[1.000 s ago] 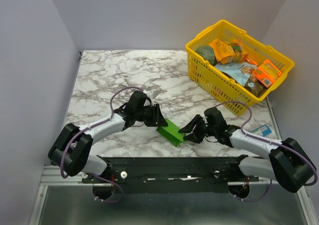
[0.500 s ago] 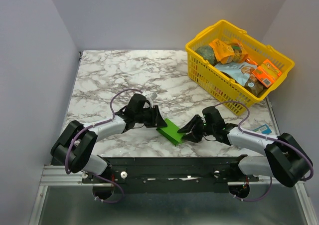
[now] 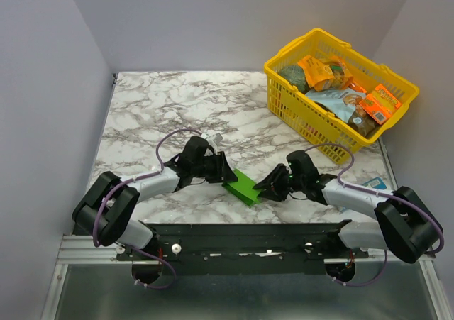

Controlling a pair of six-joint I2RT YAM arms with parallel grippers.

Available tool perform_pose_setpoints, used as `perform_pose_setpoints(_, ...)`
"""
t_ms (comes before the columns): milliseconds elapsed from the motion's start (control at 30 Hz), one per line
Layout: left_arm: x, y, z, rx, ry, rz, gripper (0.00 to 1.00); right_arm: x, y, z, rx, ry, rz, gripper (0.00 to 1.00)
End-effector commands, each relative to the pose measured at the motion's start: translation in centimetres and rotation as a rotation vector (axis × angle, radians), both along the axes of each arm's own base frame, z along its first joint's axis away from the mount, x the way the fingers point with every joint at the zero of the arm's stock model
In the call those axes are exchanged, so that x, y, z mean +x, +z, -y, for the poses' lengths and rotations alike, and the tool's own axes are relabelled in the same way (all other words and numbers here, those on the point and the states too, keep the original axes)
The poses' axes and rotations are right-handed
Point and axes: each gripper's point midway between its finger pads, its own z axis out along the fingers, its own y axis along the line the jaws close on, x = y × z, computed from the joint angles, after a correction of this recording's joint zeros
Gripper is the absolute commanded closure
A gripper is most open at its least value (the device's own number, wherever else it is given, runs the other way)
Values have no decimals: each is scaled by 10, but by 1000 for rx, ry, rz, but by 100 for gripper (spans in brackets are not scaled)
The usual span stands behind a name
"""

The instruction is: Fold the paper box

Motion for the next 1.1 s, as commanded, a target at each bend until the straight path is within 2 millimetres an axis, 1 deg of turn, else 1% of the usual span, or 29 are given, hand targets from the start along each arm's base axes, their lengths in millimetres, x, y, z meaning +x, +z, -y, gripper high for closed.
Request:
perform_pose_setpoints(0,-57,-17,13,5,-167,-134,58,41,69,-31,176,-19,207,55)
perform_pose_setpoints(200,-59,-13,12,6,-176,-122,58,41,76,-34,205,-22,206,58)
perform_pose_setpoints(233,-57,-9,13,3,-177,-112,58,42,77,-34,205,-25,208,58)
perform_pose_setpoints(300,-58,-8,11,14,-187,-108,58,44,81,-35,207,-22,216,59)
perform_pose_setpoints(333,-55,-4,13,14,-188,-91,57,44,81,-35,204,-25,216,60)
perform_pose_setpoints(367,-56,-4,11,26,-193,-91,57,45,82,-35,205,-28,222,61)
perform_pose_setpoints(467,-54,2,12,24,-194,-77,57,46,82,-34,198,-34,224,63)
perform_pose_setpoints(533,-52,6,14,15,-193,-72,57,47,84,-34,201,-32,229,63)
perform_pose_setpoints(567,-53,8,14,11,-195,-72,57,48,85,-35,203,-33,228,65)
perform_pose_setpoints(667,-50,16,17,1,-202,-52,57,52,93,-37,210,-28,245,65)
perform_pose_setpoints(700,-52,15,16,11,-204,-65,57,52,94,-38,209,-25,246,66)
perform_pose_setpoints(867,-51,25,19,-14,-211,-61,57,56,103,-42,223,-20,255,66)
perform_pose_setpoints(1067,-50,29,21,-21,-214,-62,57,57,105,-43,225,-18,248,67)
